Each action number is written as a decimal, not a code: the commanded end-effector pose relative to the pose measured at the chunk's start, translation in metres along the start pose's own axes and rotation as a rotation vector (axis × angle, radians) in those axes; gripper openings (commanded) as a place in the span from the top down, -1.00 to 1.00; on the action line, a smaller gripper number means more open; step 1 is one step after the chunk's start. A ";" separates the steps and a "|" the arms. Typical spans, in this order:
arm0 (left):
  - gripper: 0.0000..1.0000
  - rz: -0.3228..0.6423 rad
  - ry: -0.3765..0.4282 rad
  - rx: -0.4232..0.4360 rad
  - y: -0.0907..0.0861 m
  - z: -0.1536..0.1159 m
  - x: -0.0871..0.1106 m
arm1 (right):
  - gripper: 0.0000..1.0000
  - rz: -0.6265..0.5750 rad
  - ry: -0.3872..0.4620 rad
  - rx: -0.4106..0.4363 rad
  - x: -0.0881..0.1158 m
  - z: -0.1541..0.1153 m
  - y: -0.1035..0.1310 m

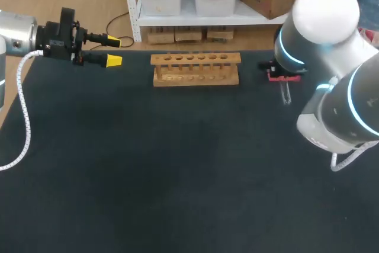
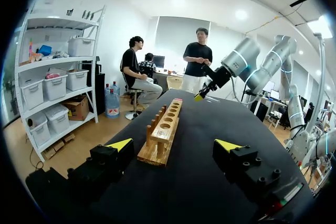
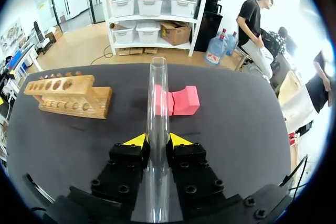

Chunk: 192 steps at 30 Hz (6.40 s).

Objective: Grasp the test tube, adjust it, and insert it.

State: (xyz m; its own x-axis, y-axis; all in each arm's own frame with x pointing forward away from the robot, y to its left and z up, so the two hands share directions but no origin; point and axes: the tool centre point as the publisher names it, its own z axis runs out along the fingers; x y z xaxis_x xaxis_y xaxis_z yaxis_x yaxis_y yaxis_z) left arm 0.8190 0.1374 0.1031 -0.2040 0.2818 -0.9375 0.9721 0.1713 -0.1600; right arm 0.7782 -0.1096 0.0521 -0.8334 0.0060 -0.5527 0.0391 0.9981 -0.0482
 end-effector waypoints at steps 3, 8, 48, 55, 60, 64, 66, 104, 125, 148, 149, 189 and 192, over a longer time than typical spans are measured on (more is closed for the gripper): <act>-1.00 0.002 -0.001 0.000 0.000 0.000 0.001 | 1.00 0.002 0.017 0.013 -0.005 -0.022 0.017; -1.00 0.002 -0.001 0.000 0.000 0.000 0.001 | 1.00 -0.020 0.015 -0.004 -0.010 -0.028 0.031; -1.00 0.002 -0.001 0.000 0.000 0.000 0.001 | 1.00 -0.032 0.017 -0.130 -0.021 -0.002 0.144; -1.00 0.002 -0.001 0.000 0.000 0.000 0.001 | 1.00 -0.040 0.043 -0.153 -0.018 0.007 0.151; -1.00 0.002 -0.001 0.000 0.000 0.000 0.001 | 1.00 -0.043 0.050 -0.162 -0.018 0.008 0.151; -1.00 0.002 -0.001 0.000 0.000 0.000 0.001 | 1.00 -0.049 0.060 -0.169 -0.016 0.010 0.151; -1.00 0.002 -0.001 0.000 0.000 0.000 0.001 | 1.00 -0.053 0.067 -0.172 -0.015 0.010 0.151; -1.00 0.002 -0.001 0.000 0.000 0.000 0.001 | 1.00 -0.105 0.216 -0.255 -0.005 0.028 0.157; -1.00 0.002 -0.001 0.000 0.000 0.000 0.001 | 1.00 -0.046 0.145 -0.178 -0.010 -0.013 0.128; -1.00 0.002 -0.001 0.000 0.000 0.000 0.001 | 1.00 -0.050 -0.009 -0.168 -0.018 -0.066 0.106; -1.00 0.002 -0.001 0.000 0.000 0.000 0.001 | 1.00 -0.048 -0.012 -0.185 -0.018 -0.066 0.106; -1.00 0.002 -0.001 0.000 0.000 0.000 0.001 | 1.00 -0.051 -0.013 -0.240 -0.020 -0.068 0.102; -1.00 0.002 -0.001 0.000 0.000 0.000 0.001 | 1.00 -0.051 -0.013 -0.240 -0.020 -0.068 0.102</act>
State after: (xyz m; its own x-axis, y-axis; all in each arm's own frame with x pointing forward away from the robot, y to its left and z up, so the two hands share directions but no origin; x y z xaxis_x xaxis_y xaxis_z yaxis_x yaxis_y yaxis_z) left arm 0.8190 0.1374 0.1031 -0.2040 0.2818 -0.9375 0.9721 0.1712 -0.1601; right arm 0.7635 -0.0035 0.1155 -0.8283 -0.0471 -0.5584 -0.1390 0.9826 0.1234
